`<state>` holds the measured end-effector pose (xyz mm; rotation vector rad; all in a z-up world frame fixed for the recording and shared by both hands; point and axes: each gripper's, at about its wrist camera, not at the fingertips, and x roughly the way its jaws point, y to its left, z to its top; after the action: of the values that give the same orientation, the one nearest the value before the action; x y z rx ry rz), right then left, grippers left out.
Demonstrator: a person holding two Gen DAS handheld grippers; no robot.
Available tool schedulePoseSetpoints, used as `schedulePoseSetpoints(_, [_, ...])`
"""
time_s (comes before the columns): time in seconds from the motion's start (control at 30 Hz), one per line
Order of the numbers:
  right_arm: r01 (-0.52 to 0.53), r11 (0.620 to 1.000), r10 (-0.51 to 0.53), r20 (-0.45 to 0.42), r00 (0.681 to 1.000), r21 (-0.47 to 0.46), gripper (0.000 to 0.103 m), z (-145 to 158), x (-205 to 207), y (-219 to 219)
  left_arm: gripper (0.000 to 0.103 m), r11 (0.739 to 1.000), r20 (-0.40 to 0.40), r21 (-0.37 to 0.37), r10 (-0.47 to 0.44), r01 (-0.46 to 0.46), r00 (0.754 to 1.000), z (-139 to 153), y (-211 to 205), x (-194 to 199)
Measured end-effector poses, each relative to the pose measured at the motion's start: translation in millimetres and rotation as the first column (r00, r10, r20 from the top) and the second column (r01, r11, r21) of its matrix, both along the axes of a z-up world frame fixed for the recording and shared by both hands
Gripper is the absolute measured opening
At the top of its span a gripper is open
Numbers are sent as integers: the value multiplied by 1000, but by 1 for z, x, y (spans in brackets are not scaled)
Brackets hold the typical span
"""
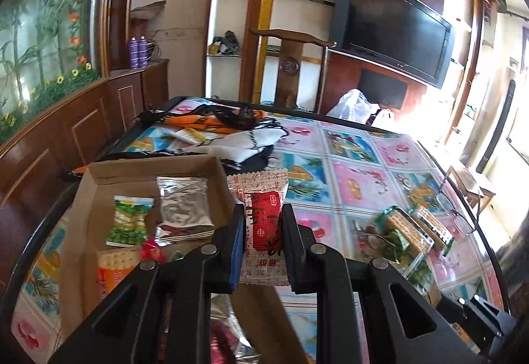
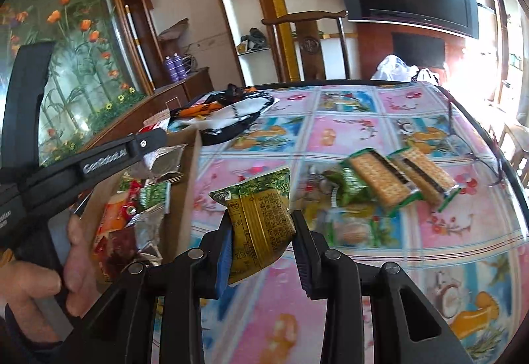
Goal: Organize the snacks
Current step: 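Carry the white-red and yellow-green packets over the cardboard box with both tools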
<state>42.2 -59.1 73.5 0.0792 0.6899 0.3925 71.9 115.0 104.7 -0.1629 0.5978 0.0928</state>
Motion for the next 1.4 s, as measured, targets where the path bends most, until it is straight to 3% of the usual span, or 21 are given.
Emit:
schedulePoseSetpoints(0.47, [-105,994,105,-9,994,-1,36,-3,-8,60,20,990,-38,-29,134,-135,990,-5,61,1])
schedulePoseSetpoints(0.8, [-169,986,169,-40,985,-2,36,-9,0,99,20,974,-115,-44,214,-220,970,-18,99,5])
schedulePoseSetpoints(1.4, [-218,976,214,-130,968,-12,36,-32,31,146,20,966,-175,-24,248,-256,953,-30,113,9])
